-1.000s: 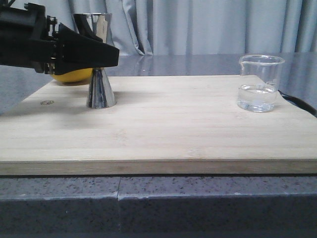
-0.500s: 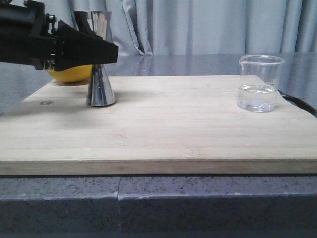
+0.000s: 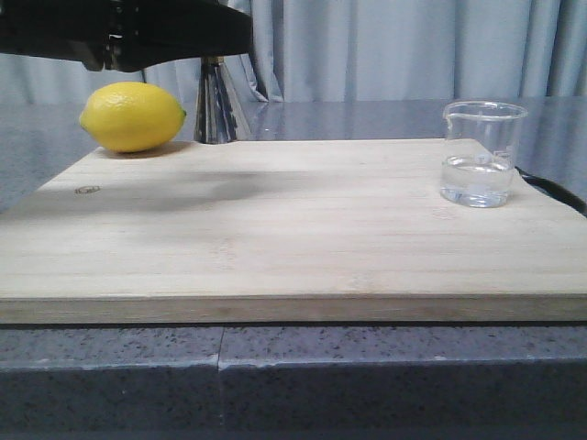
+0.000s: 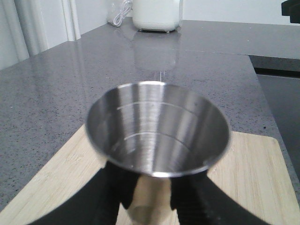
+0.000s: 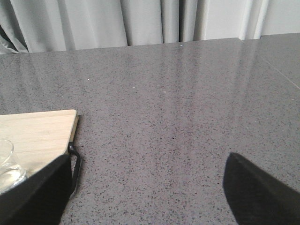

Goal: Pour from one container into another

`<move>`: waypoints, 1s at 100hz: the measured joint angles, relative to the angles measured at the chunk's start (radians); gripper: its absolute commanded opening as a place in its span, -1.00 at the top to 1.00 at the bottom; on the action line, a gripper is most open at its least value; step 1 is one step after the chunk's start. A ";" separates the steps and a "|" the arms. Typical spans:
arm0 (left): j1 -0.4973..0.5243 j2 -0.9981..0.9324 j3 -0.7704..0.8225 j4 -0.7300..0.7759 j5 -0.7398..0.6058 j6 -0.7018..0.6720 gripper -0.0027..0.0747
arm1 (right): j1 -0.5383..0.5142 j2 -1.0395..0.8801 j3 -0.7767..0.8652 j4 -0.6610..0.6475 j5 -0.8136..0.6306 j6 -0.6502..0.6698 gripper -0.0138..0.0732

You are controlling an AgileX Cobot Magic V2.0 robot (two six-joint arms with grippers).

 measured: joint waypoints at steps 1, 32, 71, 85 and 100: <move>0.000 0.000 0.000 0.002 0.000 -0.002 0.34 | 0.000 0.000 0.000 0.000 0.000 0.000 -0.69; 0.000 0.000 -0.002 0.004 0.000 -0.028 0.34 | 0.000 0.086 -0.017 0.000 0.001 -0.022 -0.69; 0.000 0.000 -0.002 0.004 0.000 -0.032 0.34 | 0.174 0.272 -0.170 0.010 0.002 -0.056 -0.69; 0.000 0.000 -0.004 0.004 0.000 -0.032 0.34 | 0.280 0.345 -0.213 0.010 0.002 -0.069 -0.69; 0.000 0.000 -0.005 0.004 0.000 -0.032 0.34 | 0.354 0.417 -0.236 0.010 -0.018 -0.071 -0.69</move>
